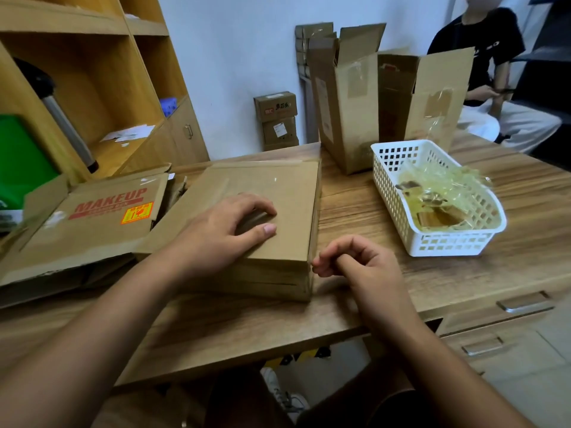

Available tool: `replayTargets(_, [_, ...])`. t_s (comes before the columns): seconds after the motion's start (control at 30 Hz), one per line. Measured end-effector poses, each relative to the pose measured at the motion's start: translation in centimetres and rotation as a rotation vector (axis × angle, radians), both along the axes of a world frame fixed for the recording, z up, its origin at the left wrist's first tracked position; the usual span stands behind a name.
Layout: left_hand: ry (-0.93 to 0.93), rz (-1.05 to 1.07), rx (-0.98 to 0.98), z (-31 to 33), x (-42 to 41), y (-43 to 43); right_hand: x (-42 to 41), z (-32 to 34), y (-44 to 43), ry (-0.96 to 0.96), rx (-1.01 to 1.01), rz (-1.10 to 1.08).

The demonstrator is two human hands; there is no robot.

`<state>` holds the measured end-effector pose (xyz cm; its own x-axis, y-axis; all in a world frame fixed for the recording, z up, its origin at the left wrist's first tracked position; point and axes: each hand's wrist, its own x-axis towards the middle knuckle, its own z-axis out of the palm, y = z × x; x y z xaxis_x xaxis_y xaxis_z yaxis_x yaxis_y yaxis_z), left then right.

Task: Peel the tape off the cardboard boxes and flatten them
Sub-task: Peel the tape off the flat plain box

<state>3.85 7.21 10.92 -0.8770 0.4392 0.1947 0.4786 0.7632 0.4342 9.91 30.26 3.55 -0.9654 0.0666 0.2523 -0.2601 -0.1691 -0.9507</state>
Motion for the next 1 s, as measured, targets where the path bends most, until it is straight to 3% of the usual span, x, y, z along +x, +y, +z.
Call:
replayTargets(0.3, [0.0, -0.002, 0.0, 0.02, 0.01, 0.23, 0.21, 0.06, 0.09, 0.06, -0.022, -0.017])
replayTargets(1.0, [0.026, -0.009, -0.026, -0.38, -0.29, -0.06, 0.72, -0.74, -0.21, 0.225, 0.221, -0.15])
